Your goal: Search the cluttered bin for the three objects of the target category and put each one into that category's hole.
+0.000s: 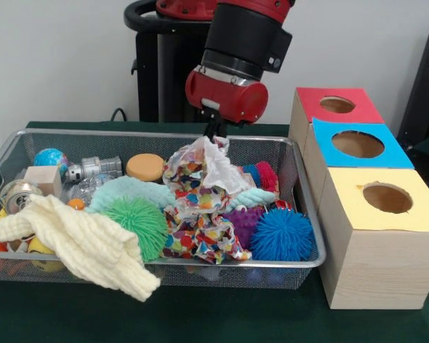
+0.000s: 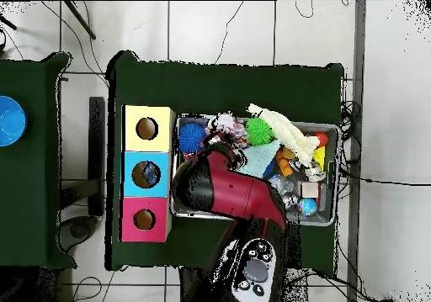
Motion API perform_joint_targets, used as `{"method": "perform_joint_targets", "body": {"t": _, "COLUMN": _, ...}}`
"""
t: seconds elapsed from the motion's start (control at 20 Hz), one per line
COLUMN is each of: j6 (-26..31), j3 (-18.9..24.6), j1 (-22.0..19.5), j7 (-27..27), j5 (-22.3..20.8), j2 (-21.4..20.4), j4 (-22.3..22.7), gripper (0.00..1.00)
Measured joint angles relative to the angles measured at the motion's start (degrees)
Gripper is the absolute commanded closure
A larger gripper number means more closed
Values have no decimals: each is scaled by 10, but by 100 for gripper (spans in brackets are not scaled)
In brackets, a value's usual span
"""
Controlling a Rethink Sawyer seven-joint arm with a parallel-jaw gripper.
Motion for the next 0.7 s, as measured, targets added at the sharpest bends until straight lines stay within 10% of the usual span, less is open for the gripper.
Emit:
{"method": "perform_joint_targets", "body": {"t": 0.6, "j6": -43, "j3": -2, "j1": -12, "j7": 0, "j5": 22, "j2": 38, "j4": 13, "gripper": 100}}
{"method": "perform_joint_targets", "body": {"t": 0.65, "j6": -43, "j3": -2, "j1": -11, "j7": 0, "j5": 23, "j2": 40, "j4": 14, "gripper": 0}}
{"method": "perform_joint_targets", "body": {"t": 0.7, "j6": -43, "j3": -6, "j1": -7, "j7": 0, "j5": 28, "j2": 44, "j4": 14, "gripper": 0}}
